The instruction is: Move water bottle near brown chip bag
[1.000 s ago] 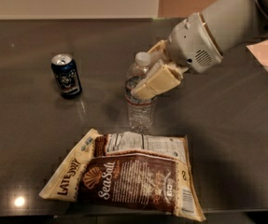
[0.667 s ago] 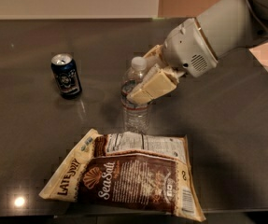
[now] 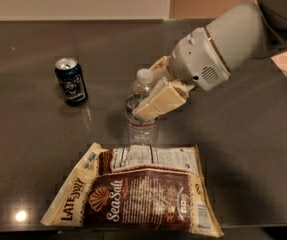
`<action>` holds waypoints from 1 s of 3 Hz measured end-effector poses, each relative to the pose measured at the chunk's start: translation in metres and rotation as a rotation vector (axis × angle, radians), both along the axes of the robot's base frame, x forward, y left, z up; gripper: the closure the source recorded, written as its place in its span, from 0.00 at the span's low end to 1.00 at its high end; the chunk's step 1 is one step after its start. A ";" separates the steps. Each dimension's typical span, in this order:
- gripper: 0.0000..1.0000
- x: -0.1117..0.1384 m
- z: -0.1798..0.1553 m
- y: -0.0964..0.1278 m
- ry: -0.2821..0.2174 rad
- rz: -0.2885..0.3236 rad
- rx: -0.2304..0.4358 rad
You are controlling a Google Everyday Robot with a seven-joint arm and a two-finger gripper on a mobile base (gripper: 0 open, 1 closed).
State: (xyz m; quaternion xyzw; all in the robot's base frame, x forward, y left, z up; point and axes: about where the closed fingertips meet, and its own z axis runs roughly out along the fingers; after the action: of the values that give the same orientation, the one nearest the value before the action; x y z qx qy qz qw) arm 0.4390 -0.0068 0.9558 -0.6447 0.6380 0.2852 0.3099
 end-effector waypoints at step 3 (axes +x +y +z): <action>0.00 -0.009 0.001 0.006 0.003 0.009 -0.001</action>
Offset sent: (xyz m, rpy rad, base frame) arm -0.0057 0.0019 -0.0009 0.0020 0.0065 0.0020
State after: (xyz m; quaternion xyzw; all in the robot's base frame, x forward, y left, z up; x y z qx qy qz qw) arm 0.4305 -0.0009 0.9566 -0.6474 0.6355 0.2872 0.3075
